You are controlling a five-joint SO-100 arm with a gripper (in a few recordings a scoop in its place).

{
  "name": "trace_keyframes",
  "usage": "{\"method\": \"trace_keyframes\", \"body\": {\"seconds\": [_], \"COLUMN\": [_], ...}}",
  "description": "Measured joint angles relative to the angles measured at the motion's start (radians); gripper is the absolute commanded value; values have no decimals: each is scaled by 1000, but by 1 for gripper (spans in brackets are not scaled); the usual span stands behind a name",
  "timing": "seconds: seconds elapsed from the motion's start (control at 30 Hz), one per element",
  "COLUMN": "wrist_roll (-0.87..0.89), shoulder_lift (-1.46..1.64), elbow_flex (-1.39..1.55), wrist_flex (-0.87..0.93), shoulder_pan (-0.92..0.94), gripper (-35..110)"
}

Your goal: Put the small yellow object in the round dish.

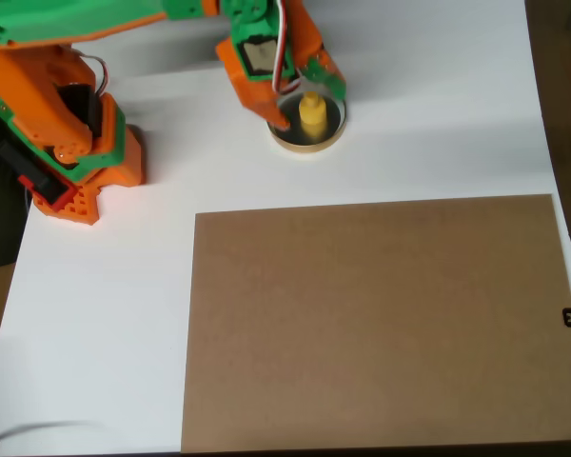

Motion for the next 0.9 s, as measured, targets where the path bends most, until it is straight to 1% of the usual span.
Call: {"method": "trace_keyframes", "body": {"seconds": [0.23,0.53,0.77,0.9], "wrist_roll": [-69,-146,-183,-167], "shoulder_lift": [15,15,12,12], "elbow_flex": [-48,-61,-61,-61], "wrist_flex": [12,-52,-95,-127], "shoulder_pan": [176,419,545,606], "gripper": [22,22,22,22]}}
